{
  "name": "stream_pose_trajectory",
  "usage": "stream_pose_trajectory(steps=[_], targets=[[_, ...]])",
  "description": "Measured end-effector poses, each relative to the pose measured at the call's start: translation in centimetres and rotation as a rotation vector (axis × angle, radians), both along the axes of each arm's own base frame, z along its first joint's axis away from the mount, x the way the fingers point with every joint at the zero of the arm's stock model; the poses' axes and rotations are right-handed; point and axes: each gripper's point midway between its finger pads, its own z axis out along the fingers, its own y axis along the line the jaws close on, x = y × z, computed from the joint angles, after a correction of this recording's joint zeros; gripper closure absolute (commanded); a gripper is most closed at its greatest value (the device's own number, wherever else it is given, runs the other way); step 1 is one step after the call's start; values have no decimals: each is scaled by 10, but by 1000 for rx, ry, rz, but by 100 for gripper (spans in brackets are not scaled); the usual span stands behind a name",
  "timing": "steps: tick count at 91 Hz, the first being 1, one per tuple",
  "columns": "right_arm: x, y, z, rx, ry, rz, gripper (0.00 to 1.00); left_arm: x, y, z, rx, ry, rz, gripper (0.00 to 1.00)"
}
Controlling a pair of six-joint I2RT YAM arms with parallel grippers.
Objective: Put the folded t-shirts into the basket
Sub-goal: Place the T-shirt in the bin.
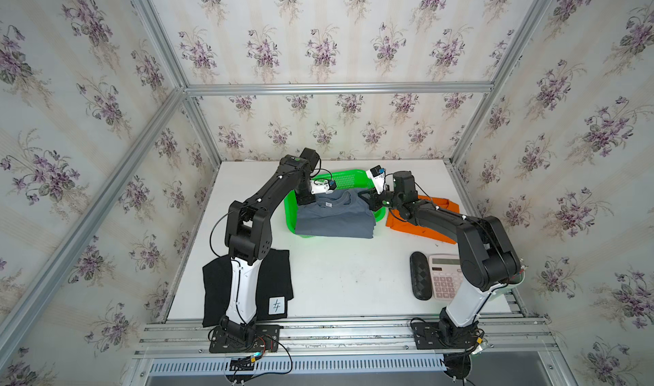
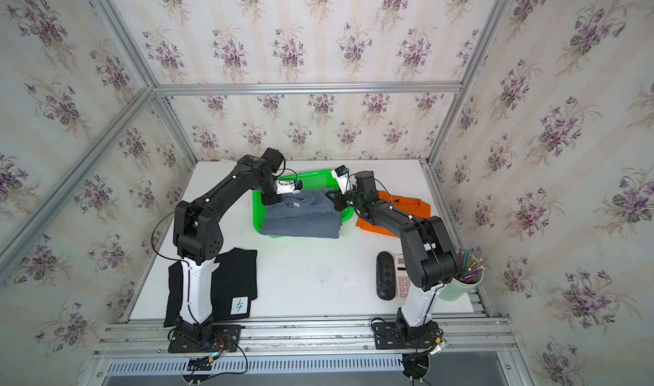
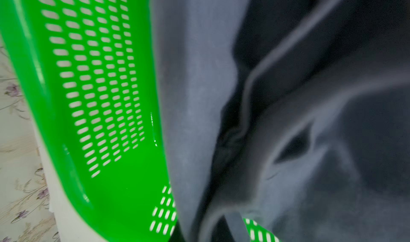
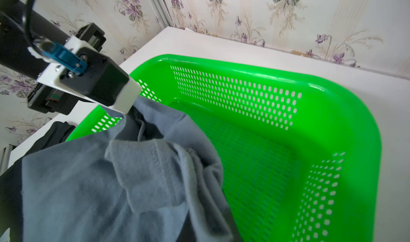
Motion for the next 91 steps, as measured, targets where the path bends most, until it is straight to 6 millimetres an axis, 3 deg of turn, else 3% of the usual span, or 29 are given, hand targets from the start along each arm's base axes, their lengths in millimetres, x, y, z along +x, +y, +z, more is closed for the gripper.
stream_pose_trajectory(steps=[15,59,91], targets=[[3,-3,-16,-24,24,-25,100,-4,-4,-18,-30,32,8,100],[16,2,-27,14,10,-38,96,4,-7,-18,-116,15,82,100],[32,7,-15,97,16,-72,93,15,-9,-18,-159,-17,159,100]])
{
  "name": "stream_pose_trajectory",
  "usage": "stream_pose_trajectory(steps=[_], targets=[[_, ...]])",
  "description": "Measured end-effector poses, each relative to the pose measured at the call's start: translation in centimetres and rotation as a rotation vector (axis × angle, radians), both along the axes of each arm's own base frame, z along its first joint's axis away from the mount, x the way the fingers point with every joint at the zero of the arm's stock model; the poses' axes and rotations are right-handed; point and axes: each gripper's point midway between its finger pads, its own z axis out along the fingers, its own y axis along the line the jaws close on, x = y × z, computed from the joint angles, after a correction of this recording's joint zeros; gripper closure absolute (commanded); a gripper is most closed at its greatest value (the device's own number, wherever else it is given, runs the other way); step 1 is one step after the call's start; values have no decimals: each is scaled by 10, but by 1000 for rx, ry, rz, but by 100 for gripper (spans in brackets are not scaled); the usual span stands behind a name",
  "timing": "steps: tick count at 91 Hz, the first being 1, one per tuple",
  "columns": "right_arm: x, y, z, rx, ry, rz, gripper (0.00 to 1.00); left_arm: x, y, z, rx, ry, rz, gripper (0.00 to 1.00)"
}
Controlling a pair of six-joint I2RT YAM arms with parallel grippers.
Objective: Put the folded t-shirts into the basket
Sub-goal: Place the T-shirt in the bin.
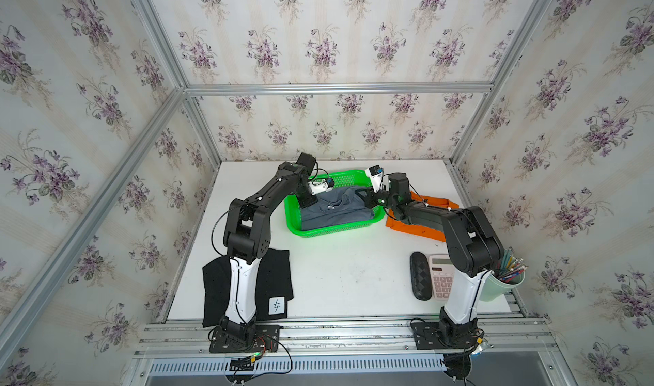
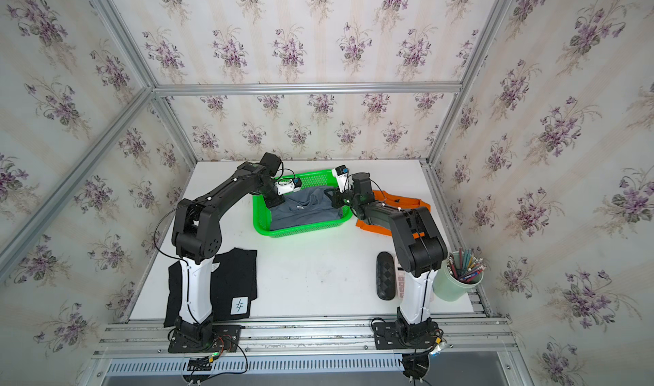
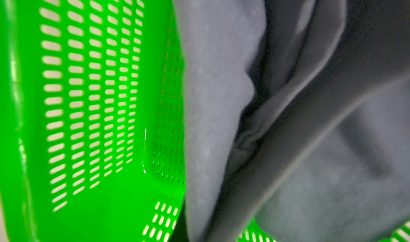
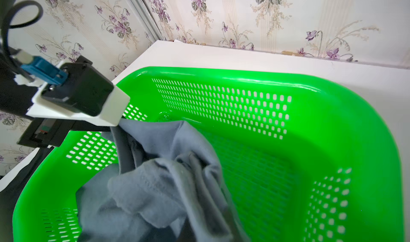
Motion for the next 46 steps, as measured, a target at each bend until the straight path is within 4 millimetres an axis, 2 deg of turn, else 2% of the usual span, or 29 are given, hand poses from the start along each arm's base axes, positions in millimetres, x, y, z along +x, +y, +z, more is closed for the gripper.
stream_pose_trajectory(steps=[19,32,36,37,39,40,41,42,44,46], targets=[[2,1,6,50,17,-22,90,4,0,0,-15,-22,26,100],[3,0,5,65,35,-37,82,7,1,1,-13,-35,31,100],[3,-1,4,65,38,-41,76,8,1,1,-11,-38,33,96],[3,-2,4,65,39,-42,75,8,2,1,-11,-38,34,93],[4,-3,4,66,42,-49,72,9,2,1,-11,-40,35,77],[4,-3,4,66,42,-51,71,9,2,2,-12,-42,35,42],[5,-4,4,65,41,-55,70,10,2,2,-12,-43,36,22],[6,-5,4,63,40,-59,68,10,3,2,-11,-45,38,11],[6,-6,3,62,40,-65,66,11,4,3,-10,-47,40,2],[7,-6,4,64,41,-69,63,12,4,4,-11,-50,40,0]])
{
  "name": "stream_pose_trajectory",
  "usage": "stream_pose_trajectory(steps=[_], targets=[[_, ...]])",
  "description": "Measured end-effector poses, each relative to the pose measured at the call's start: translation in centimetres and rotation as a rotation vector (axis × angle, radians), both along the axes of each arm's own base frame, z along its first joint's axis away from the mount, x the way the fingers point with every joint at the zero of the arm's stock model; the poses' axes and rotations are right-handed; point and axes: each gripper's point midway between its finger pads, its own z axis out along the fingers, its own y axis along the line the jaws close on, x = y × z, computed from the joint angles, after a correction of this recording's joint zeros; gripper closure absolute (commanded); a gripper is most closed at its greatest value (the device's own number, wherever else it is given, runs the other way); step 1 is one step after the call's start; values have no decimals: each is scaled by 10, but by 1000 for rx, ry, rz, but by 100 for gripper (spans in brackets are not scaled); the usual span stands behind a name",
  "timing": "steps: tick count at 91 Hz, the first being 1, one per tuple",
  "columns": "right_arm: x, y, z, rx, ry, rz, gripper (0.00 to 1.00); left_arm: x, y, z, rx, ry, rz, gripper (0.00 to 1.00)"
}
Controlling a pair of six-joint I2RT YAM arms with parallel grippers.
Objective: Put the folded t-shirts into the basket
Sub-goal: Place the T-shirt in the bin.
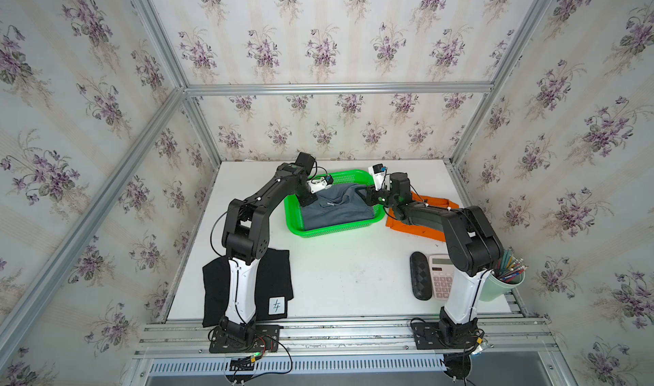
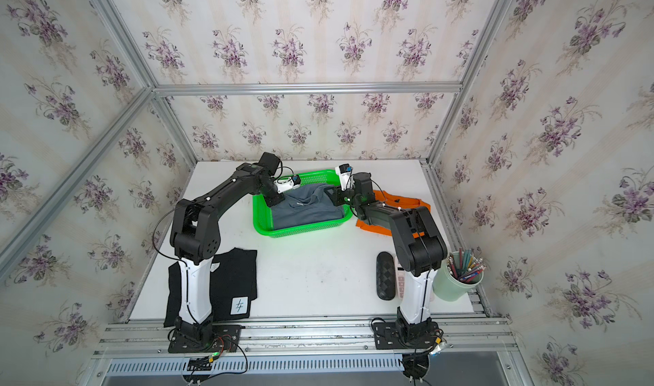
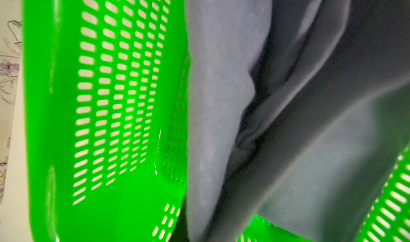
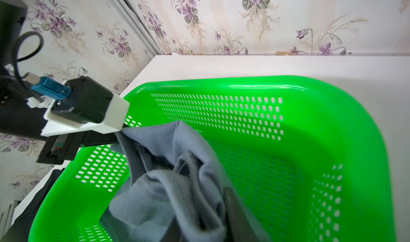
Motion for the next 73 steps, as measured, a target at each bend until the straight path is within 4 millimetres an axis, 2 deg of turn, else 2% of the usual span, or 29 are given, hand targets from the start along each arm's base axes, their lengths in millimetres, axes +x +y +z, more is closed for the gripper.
stream_pose_trajectory(steps=[8,15,21,33,50,64,73], targets=[[2,-5,1,1,6,-33,56,4,0,5,-4,-16,5,0],[5,-9,5,9,11,-71,46,7,1,10,-10,-33,10,0],[8,-13,11,4,5,-104,41,8,1,21,-19,-55,28,0],[15,-22,26,-2,-1,-171,42,13,4,48,-33,-138,59,0],[9,-33,48,-24,-6,-221,45,13,19,85,-55,-240,149,0],[-4,-43,58,-66,5,-265,47,3,26,129,-155,-328,279,0],[-20,-42,59,-125,15,-273,48,-8,42,157,-249,-392,469,0]])
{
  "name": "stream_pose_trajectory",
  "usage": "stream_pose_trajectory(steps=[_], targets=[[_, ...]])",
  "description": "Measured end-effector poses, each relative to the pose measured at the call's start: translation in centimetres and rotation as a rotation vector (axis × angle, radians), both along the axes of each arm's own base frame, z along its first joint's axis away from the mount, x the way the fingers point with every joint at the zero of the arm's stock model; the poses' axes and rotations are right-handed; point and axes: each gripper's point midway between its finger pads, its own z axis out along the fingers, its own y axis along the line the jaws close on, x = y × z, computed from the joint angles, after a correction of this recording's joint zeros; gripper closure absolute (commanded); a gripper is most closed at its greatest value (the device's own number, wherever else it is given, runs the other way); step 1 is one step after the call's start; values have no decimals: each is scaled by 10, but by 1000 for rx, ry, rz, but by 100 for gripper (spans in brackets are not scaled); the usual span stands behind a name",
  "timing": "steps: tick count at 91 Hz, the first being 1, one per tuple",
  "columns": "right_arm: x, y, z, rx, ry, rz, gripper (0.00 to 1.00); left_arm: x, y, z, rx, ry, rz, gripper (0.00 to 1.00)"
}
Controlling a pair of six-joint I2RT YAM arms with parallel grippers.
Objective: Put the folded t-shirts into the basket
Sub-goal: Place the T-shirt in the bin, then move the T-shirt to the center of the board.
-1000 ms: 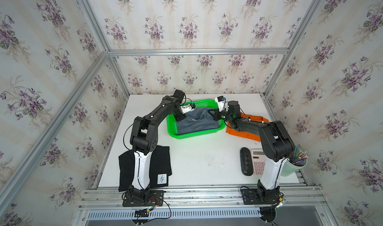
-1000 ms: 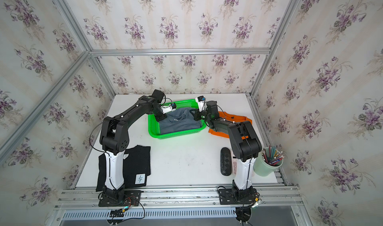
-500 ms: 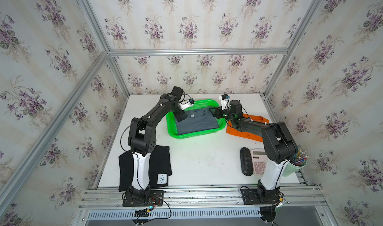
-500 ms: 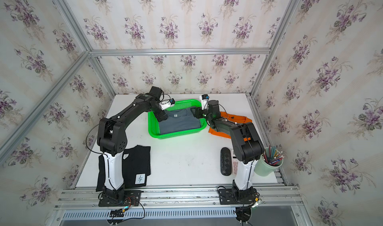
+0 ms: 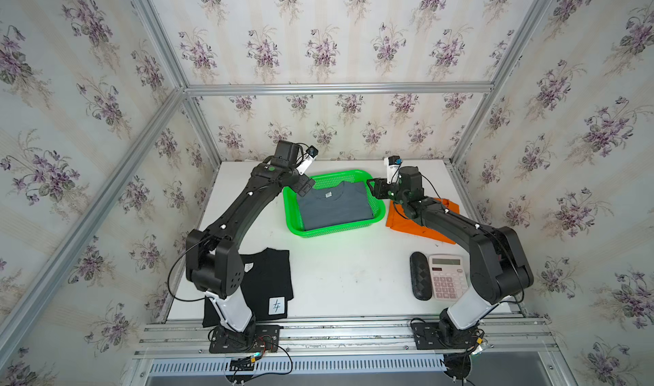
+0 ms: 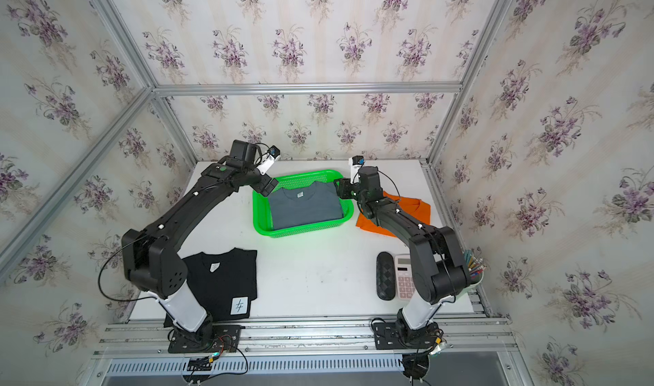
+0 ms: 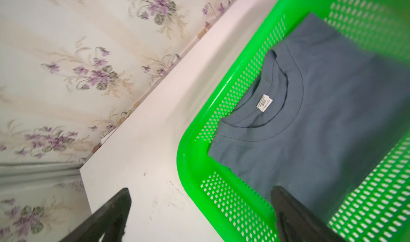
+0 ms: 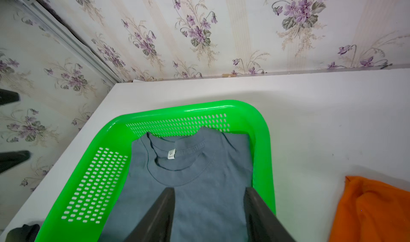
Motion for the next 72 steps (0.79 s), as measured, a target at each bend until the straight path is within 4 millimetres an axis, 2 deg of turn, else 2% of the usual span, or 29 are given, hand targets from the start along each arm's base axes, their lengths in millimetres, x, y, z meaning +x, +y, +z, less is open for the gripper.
stream_pose_trajectory(steps=[5,12,23,30,37,49,58,72], targets=[[-10,5,0,-37,7,11,49,-6,18,11,-75,-26,166,0],[-22,11,-2,-82,34,16,49,-18,41,17,-168,-30,345,0],[-47,29,-4,-164,51,55,48,-45,71,1,-287,33,578,0],[-82,66,2,-186,10,195,48,-65,89,-15,-341,104,704,0],[-126,106,5,-182,-48,403,47,-88,121,-31,-396,169,883,1],[-191,157,14,-161,-208,710,44,-132,175,-53,-489,232,1201,5],[-240,189,14,-129,-340,946,41,-167,204,-70,-541,268,1425,10],[-282,227,-8,-143,-452,1179,42,-213,237,-103,-613,350,1726,11]])
